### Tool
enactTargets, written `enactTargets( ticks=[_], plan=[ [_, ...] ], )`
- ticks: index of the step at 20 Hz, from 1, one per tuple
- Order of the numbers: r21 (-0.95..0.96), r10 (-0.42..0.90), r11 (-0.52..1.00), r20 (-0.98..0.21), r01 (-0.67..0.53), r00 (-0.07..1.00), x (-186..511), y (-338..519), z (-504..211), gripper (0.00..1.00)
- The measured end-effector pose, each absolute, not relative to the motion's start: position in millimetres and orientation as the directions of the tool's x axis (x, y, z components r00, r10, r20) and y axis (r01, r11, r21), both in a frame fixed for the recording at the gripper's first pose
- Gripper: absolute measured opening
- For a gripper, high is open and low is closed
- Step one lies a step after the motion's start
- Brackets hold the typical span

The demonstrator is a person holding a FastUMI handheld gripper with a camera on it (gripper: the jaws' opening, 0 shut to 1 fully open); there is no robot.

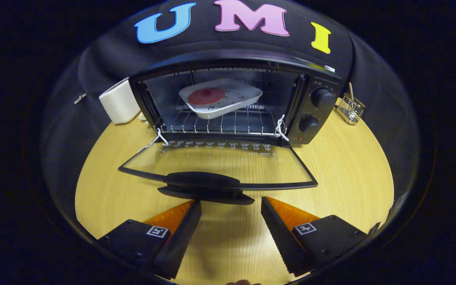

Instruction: Open the toaster oven, put the food inside, and close the toaster oven door.

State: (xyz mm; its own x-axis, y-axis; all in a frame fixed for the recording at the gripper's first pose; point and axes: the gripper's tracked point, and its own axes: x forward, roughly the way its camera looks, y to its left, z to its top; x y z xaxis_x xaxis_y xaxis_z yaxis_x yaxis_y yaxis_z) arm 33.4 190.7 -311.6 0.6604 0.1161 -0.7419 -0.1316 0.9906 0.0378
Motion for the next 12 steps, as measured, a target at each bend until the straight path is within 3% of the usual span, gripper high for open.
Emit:
enactTargets(
  ticks=[7, 12],
  plan=[
    [0.101, 0.188, 0.982, -0.55, -0.159, 0.814, 62.4, 197.6, -204.3, 0.99],
    [0.121, 0.196, 0.979, -0.35, -0.163, 0.916, 57.5, 170.5, -110.0, 0.99]
  ],
)
